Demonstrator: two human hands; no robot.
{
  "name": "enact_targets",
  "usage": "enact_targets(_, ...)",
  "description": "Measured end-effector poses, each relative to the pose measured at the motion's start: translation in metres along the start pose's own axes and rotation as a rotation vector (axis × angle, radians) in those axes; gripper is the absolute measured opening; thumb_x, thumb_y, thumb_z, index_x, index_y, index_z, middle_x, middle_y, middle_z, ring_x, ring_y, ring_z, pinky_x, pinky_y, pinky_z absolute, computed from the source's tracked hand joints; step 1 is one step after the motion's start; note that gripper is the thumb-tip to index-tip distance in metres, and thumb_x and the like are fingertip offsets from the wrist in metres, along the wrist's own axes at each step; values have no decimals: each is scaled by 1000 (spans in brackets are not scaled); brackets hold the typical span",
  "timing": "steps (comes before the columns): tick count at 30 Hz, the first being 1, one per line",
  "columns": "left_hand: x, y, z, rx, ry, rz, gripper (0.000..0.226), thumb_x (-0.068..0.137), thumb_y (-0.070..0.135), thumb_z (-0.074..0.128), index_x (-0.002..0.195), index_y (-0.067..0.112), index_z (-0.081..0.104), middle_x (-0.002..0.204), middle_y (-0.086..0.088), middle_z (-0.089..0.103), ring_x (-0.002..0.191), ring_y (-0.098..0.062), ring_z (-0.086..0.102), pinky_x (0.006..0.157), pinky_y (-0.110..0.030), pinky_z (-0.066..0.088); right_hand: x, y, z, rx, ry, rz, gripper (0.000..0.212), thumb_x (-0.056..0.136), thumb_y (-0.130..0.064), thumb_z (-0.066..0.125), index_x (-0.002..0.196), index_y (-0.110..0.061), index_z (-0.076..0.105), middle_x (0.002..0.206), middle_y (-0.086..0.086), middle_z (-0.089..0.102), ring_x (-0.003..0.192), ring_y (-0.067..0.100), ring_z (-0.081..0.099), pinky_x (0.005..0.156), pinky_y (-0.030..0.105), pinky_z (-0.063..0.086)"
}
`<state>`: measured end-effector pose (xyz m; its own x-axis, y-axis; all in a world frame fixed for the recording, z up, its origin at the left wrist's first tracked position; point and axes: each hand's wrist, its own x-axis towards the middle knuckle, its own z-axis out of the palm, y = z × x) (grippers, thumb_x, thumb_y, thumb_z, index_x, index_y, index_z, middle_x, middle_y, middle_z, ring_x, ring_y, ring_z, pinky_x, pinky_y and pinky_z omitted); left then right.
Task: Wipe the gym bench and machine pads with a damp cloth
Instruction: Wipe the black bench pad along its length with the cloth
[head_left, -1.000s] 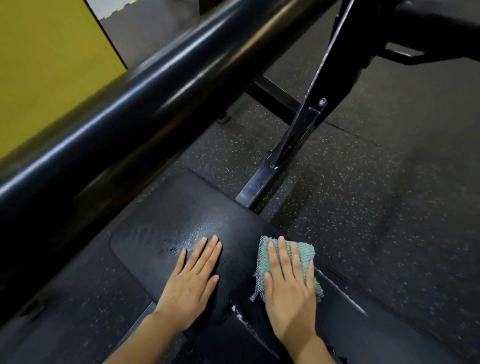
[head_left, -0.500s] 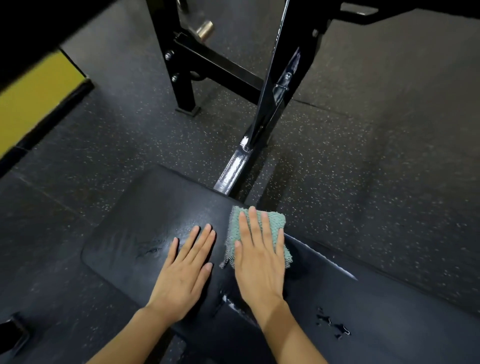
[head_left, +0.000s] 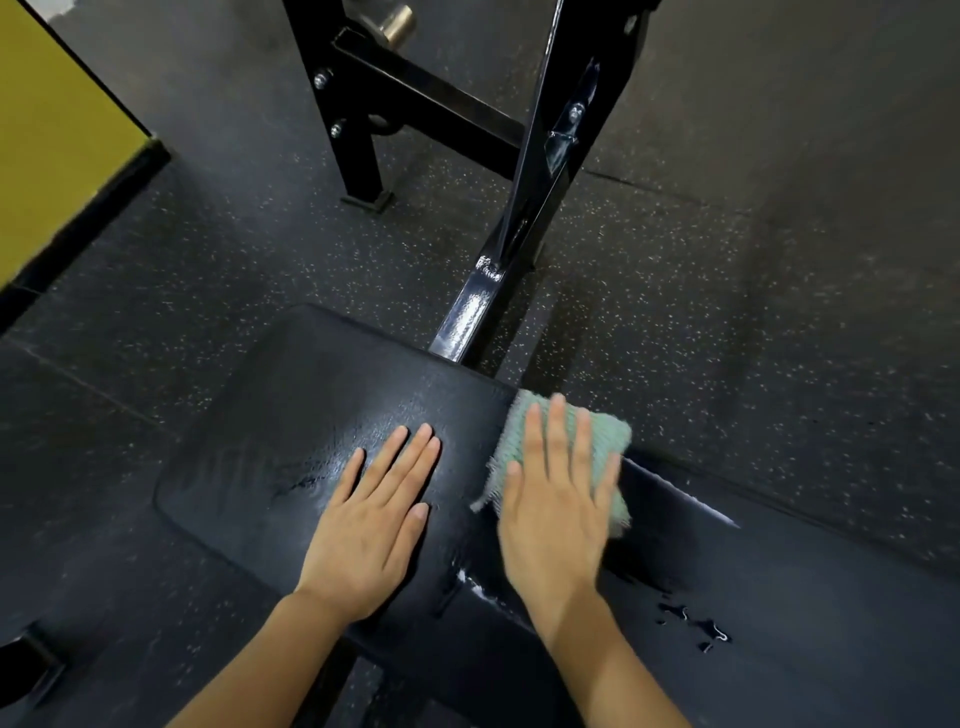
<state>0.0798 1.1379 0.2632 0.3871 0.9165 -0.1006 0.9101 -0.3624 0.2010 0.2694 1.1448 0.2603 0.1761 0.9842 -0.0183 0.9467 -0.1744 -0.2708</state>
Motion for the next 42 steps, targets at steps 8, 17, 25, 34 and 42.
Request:
enact_targets(8,0,0,0,3,6,6,54,107,36,14,158,19,19,166,6,15,153,-14,11,122,-39,7,7,2,3,-3,-45,-140,56,102,-35,20,157,-21,19,165,-3,13,152,19,8,120,48,6)
enact_targets(17,-1,1,1,0,14,3,55,105,34,19,158,19,17,166,5,15,153,-14,10,123,-40,6,-31,69,-11,10,-18,103,58,102,-38,14,157,-20,17,165,-4,8,152,18,5,121,46,-2)
enact_targets(25,0,2,1,-1,21,3,55,104,32,22,158,19,20,165,5,16,153,-13,10,122,-40,8,0,-19,2,51,-49,-7,59,100,-35,17,157,-21,15,165,-1,9,152,22,5,119,50,-3)
enact_targets(34,0,1,0,-13,22,1,55,105,33,21,158,20,20,165,5,17,153,-12,10,123,-38,4,-22,57,-13,-47,-52,-43,57,102,-36,17,157,-21,20,164,-2,17,150,19,15,119,51,19)
enact_targets(42,1,2,1,10,32,-4,55,104,32,23,158,19,21,165,5,18,153,-13,10,124,-36,2,-32,71,-19,5,-41,106,60,101,-38,13,157,-20,15,164,-3,7,152,21,5,120,53,7)
